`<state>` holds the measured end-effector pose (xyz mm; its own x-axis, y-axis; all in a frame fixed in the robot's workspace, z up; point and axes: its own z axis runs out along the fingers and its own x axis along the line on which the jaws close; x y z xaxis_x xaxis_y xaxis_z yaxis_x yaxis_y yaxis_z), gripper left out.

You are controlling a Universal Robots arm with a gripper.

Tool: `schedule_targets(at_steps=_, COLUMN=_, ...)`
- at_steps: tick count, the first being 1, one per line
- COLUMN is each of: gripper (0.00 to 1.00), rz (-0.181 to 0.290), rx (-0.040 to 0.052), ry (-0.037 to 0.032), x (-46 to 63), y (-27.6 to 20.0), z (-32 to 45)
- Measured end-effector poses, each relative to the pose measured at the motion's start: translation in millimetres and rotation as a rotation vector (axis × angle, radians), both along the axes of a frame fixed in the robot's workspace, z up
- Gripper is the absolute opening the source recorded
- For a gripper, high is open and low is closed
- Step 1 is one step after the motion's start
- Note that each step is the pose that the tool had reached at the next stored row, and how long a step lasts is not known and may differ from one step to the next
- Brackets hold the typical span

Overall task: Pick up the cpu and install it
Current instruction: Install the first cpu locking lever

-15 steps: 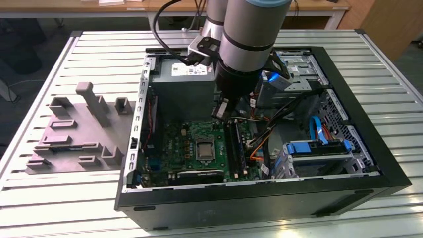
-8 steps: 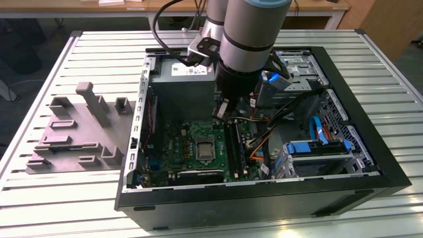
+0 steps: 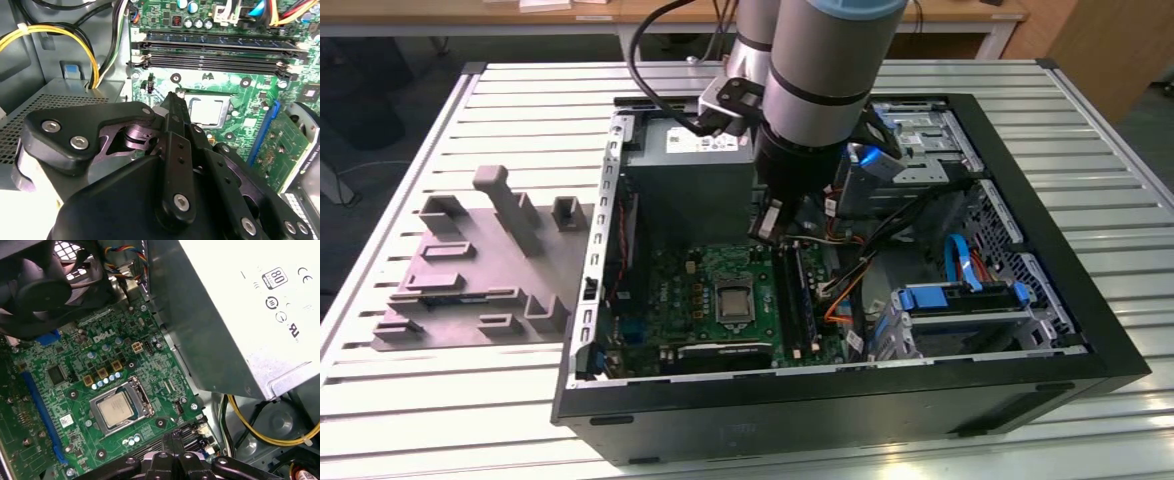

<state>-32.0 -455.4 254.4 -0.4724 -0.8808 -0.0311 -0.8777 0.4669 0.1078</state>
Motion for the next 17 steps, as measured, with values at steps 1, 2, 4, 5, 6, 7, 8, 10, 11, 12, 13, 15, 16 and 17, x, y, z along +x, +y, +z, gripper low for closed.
schedule_targets(at_steps=1, gripper=0.11, rz=0.0, rx=0.0001, ry=0.0, x=0.0, y=1.4, z=-1.0)
schedule_targets(at_steps=2, gripper=0.11, rz=0.0, rx=0.0001, ry=0.0, x=0.0, y=3.3, z=-2.2)
schedule_targets(at_steps=4, gripper=0.11, rz=0.0, rx=0.0002, ry=0.0, x=0.0, y=7.4, z=-4.5)
schedule_targets(at_steps=5, gripper=0.11, rz=0.0, rx=0.0001, ry=-0.0001, x=0.0, y=9.5, z=-5.4)
schedule_targets(at_steps=6, gripper=0.11, rz=0.0, rx=0.0002, ry=-0.0008, x=0.0, y=10.9, z=-6.2)
schedule_targets(at_steps=7, gripper=0.11, rz=0.0, rx=0.0002, ry=-0.0021, x=0.0, y=11.8, z=-6.8)
schedule_targets(at_steps=8, gripper=0.11, rz=0.0, rx=0.0003, ry=-0.004, x=0.0, y=12.4, z=-7.7)
schedule_targets(at_steps=10, gripper=0.11, rz=0.0, rx=0.0002, ry=-0.0081, x=0.0, y=13.2, z=-9.9)
schedule_targets(at_steps=11, gripper=0.11, rz=0.0, rx=0.0001, ry=-0.0094, x=0.0, y=13.6, z=-11.0)
schedule_targets(at_steps=12, gripper=0.11, rz=0.0, rx=0.0001, ry=-0.0098, x=0.0, y=13.8, z=-11.9)
schedule_targets(at_steps=13, gripper=0.11, rz=0.0, rx=0.0004, ry=-0.0102, x=0.0, y=14.0, z=-12.7)
schedule_targets(at_steps=15, gripper=0.11, rz=0.0, rx=0.0006, ry=-0.0103, x=0.0, y=14.4, z=-13.7)
schedule_targets(at_steps=16, gripper=0.11, rz=0.0, rx=0.0006, ry=-0.0102, x=0.0, y=14.7, z=-14.0)
schedule_targets(at_steps=17, gripper=0.11, rz=0.0, rx=0.0009, ry=-0.0102, x=-0.1, y=15.0, z=-14.5)
